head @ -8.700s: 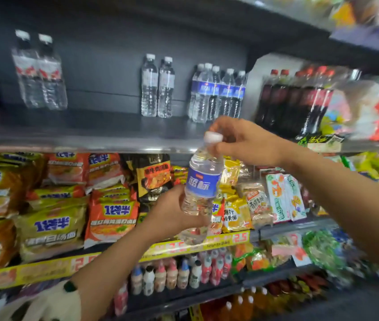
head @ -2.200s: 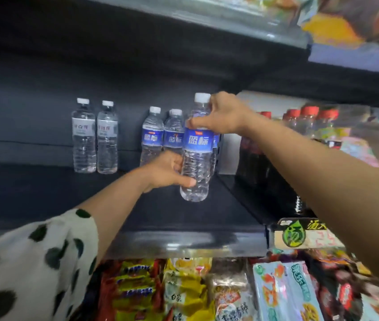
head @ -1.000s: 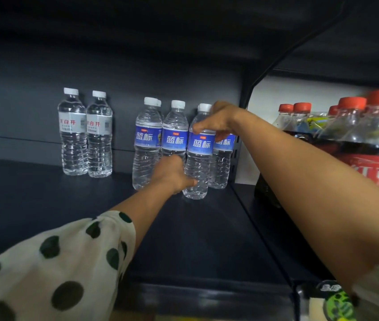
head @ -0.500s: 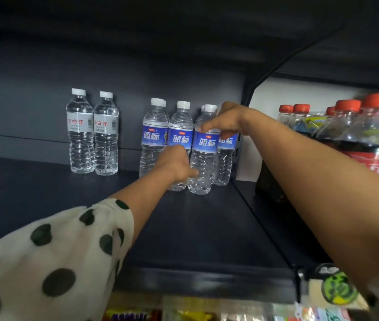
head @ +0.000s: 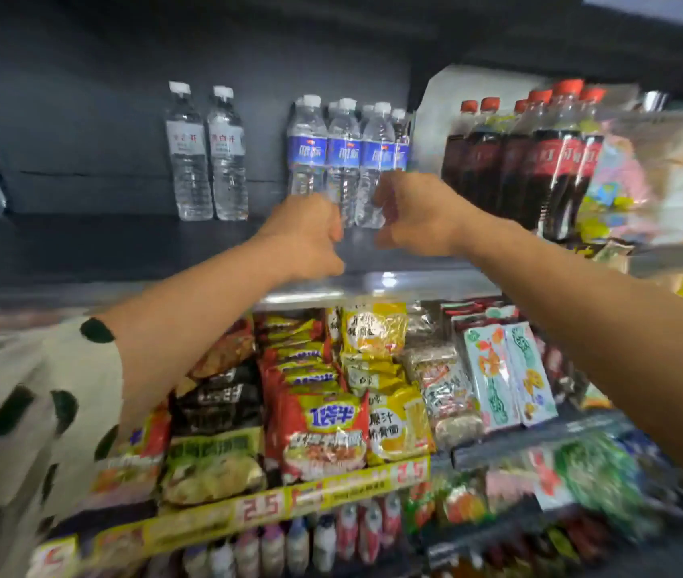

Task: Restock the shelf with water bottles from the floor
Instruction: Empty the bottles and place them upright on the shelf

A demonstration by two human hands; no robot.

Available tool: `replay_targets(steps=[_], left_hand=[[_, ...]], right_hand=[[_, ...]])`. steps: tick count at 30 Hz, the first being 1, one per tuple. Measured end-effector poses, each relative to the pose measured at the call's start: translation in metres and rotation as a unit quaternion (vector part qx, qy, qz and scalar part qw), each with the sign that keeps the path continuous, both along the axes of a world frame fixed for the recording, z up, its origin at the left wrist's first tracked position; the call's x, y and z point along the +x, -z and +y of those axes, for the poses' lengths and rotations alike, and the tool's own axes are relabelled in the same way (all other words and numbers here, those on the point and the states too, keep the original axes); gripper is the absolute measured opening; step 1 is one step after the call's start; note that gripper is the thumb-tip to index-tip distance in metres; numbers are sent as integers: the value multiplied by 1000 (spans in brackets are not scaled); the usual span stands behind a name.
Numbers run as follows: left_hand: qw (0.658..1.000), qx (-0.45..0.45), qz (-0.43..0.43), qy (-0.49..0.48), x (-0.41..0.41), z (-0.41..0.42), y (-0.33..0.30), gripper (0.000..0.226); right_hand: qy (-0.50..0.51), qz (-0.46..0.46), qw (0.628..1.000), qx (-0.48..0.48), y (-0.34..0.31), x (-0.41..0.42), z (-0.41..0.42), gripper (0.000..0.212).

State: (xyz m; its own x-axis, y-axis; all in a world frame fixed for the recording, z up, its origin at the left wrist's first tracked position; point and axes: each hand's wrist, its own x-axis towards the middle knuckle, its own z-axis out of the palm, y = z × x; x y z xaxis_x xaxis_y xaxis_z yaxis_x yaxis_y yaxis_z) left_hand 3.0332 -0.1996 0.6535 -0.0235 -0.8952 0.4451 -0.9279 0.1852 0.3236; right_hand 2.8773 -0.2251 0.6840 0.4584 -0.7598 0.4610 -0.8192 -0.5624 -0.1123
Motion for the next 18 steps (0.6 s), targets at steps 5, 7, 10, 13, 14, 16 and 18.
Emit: replay_targets(steps=[5, 7, 10, 13, 14, 16, 18], left_hand=[[993, 70, -85, 37, 30, 93, 78, 29], [986, 124, -108, 36, 45, 117, 122, 29], [969, 228, -88, 29, 66, 147, 201, 32], [943, 328, -61, 21, 84, 172, 287, 21], [935, 350, -55, 18, 91, 178, 319, 16], [919, 393, -30, 1, 105, 187, 380, 15], [903, 428, -1, -34, 118, 197, 437, 23]], right_hand=[[-38, 25, 997, 62, 101, 17, 69, 41], [-62, 41, 992, 106, 154, 29, 89, 43], [-100, 81, 975, 180, 243, 52, 113, 50], [-132, 119, 949, 261, 340, 80, 133, 49], [-145, 132, 937, 289, 371, 89, 139, 50], [-165, 163, 913, 335, 433, 108, 149, 54], [-174, 186, 894, 368, 492, 127, 159, 57]])
